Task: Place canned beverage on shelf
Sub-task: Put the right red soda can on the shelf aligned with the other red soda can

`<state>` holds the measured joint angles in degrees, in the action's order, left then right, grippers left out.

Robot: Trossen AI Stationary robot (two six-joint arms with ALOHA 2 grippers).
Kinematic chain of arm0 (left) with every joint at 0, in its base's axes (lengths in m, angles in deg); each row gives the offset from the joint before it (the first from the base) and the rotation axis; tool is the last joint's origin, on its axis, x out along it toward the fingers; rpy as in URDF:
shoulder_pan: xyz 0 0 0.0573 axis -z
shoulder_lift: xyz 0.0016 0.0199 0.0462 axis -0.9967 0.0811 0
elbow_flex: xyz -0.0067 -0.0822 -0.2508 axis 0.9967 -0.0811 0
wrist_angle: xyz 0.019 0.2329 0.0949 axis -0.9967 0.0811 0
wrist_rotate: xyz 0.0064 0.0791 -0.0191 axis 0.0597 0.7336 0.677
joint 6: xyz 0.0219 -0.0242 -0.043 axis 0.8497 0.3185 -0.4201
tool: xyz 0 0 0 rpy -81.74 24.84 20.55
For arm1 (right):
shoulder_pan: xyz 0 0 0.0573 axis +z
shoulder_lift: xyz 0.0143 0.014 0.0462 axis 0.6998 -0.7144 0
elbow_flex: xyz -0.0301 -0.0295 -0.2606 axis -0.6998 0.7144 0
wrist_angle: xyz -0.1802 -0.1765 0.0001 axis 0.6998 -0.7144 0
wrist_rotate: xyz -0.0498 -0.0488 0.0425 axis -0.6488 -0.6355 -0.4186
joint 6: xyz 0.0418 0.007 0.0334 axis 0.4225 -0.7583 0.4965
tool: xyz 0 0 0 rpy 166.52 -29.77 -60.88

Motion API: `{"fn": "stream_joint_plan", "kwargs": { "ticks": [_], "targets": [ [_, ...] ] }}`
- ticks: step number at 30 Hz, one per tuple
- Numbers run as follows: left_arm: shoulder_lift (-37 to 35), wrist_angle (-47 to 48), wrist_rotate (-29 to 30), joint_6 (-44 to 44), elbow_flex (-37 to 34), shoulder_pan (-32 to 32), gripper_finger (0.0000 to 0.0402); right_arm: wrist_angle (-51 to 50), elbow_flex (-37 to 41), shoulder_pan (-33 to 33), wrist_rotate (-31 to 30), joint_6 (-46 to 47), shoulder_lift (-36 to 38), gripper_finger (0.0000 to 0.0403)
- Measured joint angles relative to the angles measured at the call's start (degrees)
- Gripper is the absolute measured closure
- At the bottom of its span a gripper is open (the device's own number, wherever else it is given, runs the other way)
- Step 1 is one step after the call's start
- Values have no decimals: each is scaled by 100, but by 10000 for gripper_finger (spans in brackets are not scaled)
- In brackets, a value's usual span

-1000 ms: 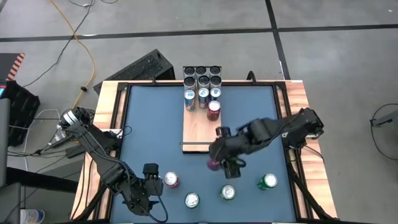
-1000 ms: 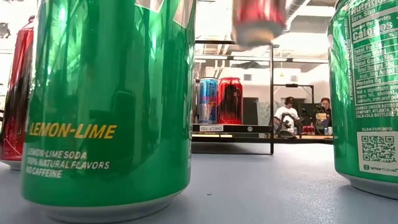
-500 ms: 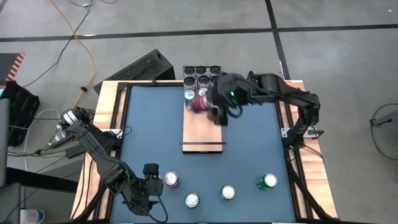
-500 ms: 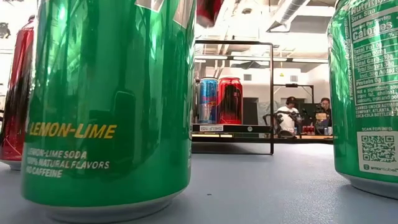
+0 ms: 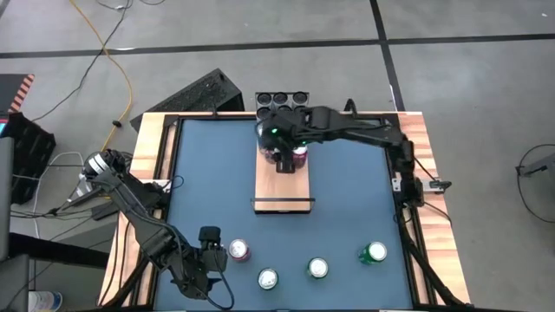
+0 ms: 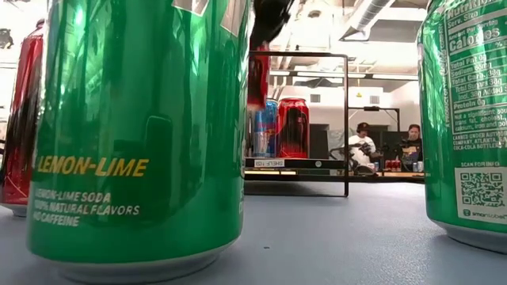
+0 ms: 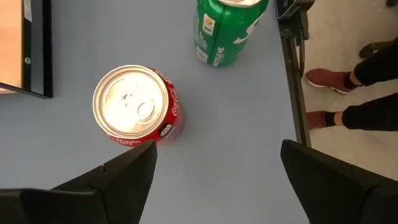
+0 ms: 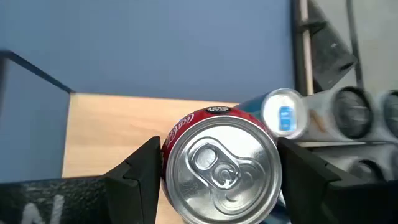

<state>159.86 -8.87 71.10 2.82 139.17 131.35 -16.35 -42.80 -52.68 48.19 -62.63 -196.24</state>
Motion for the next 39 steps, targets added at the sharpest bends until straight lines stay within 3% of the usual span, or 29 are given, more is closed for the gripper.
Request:
{"fn": "stream_joint_plan", "kwargs": {
  "ticks": [17,39],
  "targets": [
    [0,36,270,-207,0,52,72,-391,53,-125,-187,-405,-619,163],
    [0,148,366,-296,0,55,72,-317,107,-232,164,-1088,-580,163]
  ]
}}
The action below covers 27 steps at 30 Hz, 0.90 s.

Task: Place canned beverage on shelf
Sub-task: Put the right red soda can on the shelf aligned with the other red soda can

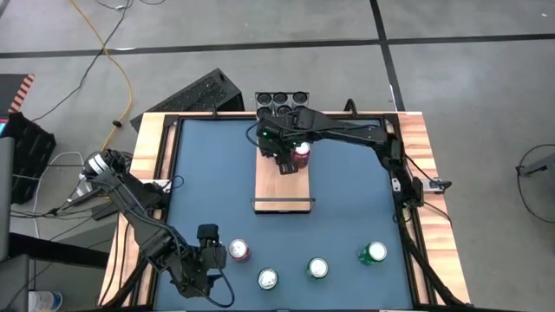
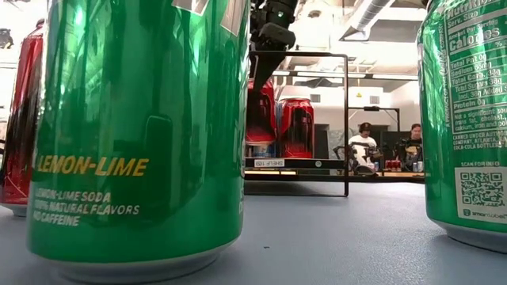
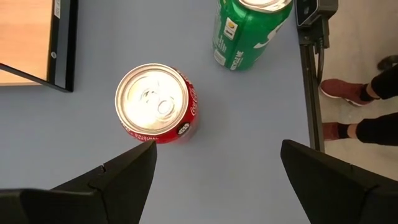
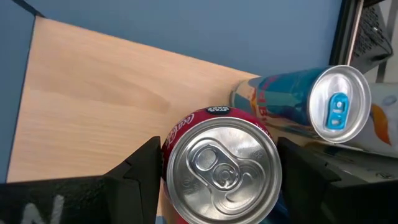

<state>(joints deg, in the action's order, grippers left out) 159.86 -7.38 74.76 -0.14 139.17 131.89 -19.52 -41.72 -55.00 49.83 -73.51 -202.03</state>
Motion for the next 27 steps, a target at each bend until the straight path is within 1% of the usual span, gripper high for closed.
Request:
{"fn": "stream_joint_plan", "kwargs": {
  "ticks": [9,18,23,27],
  "targets": [
    [0,-4,75,-110,0,54,72,42,0,-6,148,-318,0,163],
    [0,-8,76,-37,0,53,72,111,231,-41,256,-104,3,163],
    [0,-23,72,-21,0,54,72,396,476,-43,260,-104,8,163],
    [0,-24,67,-17,0,53,72,408,560,-82,262,-106,2,163]
  ]
}}
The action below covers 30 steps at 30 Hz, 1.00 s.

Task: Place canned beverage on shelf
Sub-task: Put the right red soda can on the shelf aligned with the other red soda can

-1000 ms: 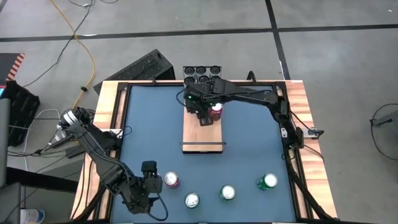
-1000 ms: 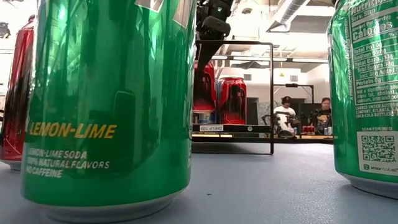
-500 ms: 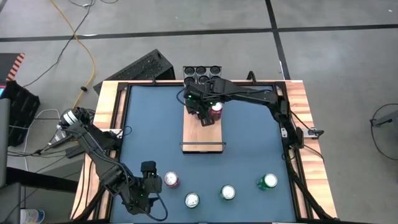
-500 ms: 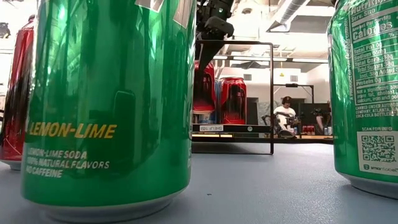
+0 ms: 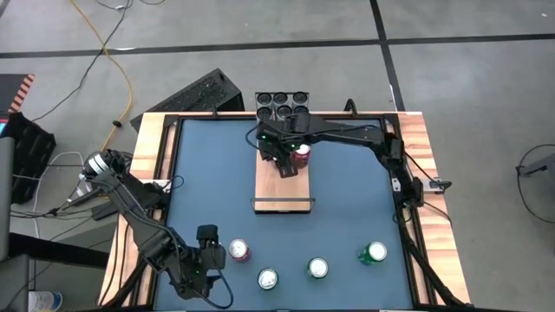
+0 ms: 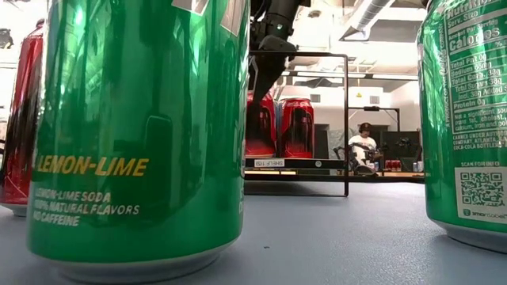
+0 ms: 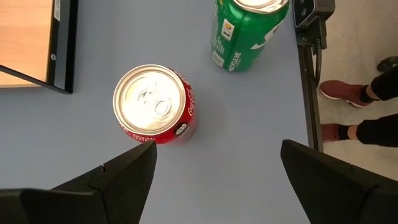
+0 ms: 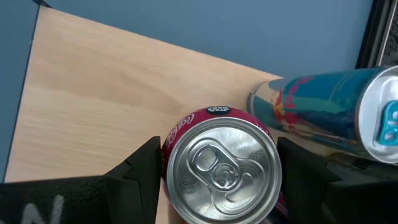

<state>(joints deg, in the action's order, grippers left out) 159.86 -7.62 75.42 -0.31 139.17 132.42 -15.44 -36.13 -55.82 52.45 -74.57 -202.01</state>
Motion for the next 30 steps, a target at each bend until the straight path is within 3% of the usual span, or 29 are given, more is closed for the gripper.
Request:
{"fn": "stream_joint_plan", "kwargs": {
  "ticks": [17,30],
  "targets": [
    [0,44,-2,14,0,0,72,51,87,-235,261,125,7,161],
    [0,44,4,-3,0,0,72,39,87,-278,279,126,5,109]
  ]
}}
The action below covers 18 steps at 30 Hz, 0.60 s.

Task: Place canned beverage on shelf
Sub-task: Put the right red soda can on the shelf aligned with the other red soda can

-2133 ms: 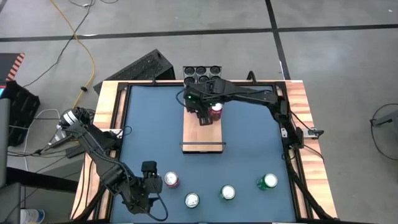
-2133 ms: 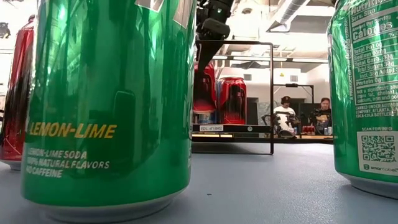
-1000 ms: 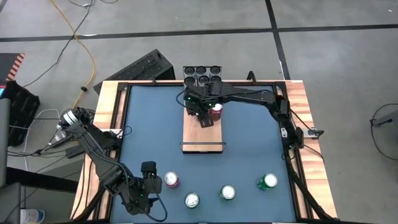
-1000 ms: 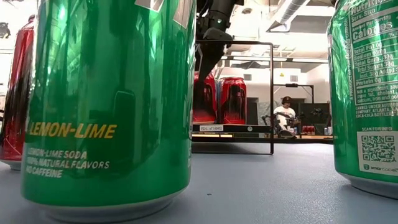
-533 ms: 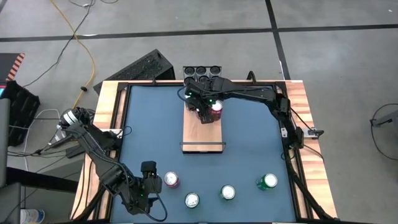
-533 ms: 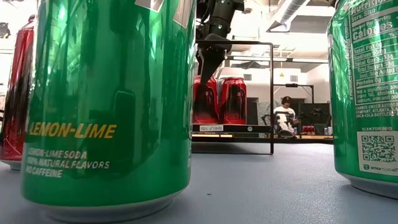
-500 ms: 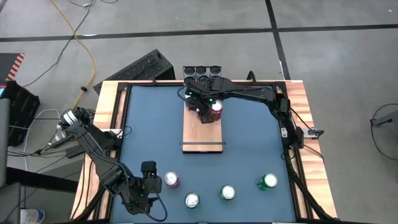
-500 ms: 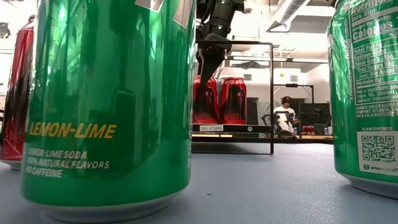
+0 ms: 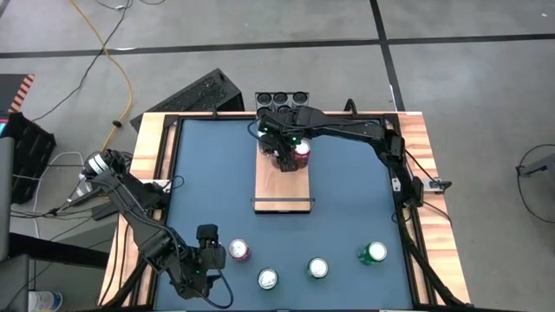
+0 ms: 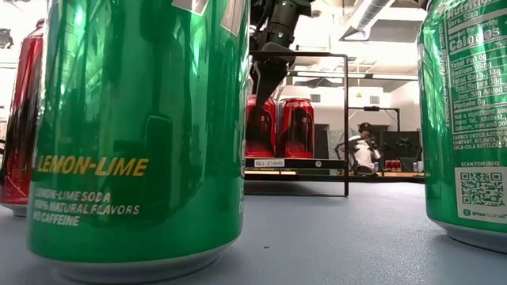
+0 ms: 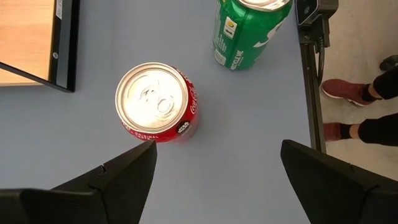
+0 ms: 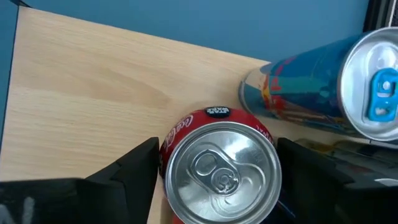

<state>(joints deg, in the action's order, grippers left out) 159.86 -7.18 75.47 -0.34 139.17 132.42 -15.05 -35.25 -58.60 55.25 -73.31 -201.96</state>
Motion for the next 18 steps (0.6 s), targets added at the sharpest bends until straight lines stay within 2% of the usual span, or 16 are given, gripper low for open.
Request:
{"fn": "stream_joint_plan", "kwargs": {
  "ticks": [14,18],
  "targets": [
    [0,0,121,-76,0,-1,72,-100,0,-22,-39,19,0,105],
    [0,2,144,-105,0,-1,72,-140,-4,-22,-128,27,0,90]
  ]
}}
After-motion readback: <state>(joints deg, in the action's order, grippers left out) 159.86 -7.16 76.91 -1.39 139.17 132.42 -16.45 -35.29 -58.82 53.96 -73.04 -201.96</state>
